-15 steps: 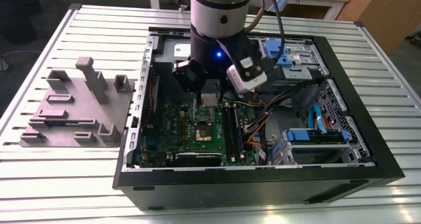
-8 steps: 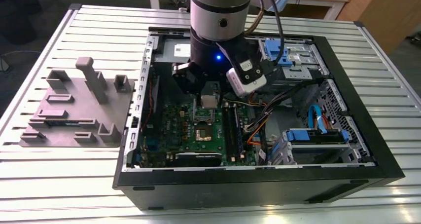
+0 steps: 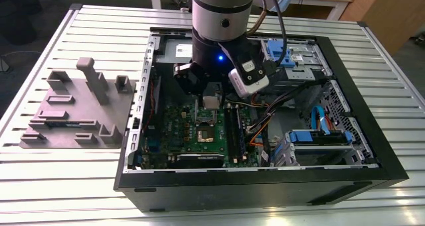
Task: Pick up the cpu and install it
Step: 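Place the cpu into insertion slot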
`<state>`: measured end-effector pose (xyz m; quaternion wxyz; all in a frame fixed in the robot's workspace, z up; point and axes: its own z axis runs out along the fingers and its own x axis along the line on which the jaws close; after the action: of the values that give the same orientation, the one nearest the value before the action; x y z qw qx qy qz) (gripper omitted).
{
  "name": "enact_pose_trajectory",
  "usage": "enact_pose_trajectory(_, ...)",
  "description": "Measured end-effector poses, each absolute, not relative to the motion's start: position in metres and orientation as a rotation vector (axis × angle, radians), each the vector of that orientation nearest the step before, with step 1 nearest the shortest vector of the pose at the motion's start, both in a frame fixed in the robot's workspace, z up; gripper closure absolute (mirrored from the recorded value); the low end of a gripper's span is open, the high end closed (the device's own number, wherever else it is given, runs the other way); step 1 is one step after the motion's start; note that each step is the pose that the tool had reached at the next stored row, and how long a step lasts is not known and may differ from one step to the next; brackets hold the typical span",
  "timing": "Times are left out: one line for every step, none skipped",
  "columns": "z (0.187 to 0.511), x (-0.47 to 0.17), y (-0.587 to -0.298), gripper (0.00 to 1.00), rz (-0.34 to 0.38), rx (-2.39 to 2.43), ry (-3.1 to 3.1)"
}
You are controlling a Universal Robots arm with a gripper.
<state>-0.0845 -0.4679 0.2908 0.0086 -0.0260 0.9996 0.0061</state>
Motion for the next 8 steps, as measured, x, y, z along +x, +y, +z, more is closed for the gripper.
enact_pose_trajectory(0.2908,-0.0846,-0.4679,0.53,0.019,-0.081,3.123)
enact_pose_trajectory(0.2908,-0.0846,-0.4679,0.53,0.019,-0.081,3.123)
enact_pose_trajectory(0.2905,-0.0845,-0.4679,0.53,0.02,-0.081,3.123)
enact_pose_trajectory(0.2887,-0.0845,-0.4678,0.53,0.02,-0.077,3.123)
enact_pose_trajectory(0.287,-0.0845,-0.4677,0.53,0.019,-0.064,3.124)
enact_pose_trajectory(0.2852,-0.0844,-0.4676,0.53,0.019,-0.045,3.124)
enact_pose_trajectory(0.2834,-0.0845,-0.4675,0.53,0.019,-0.031,3.124)
enact_pose_trajectory(0.281,-0.0845,-0.4675,0.53,0.019,-0.025,3.124)
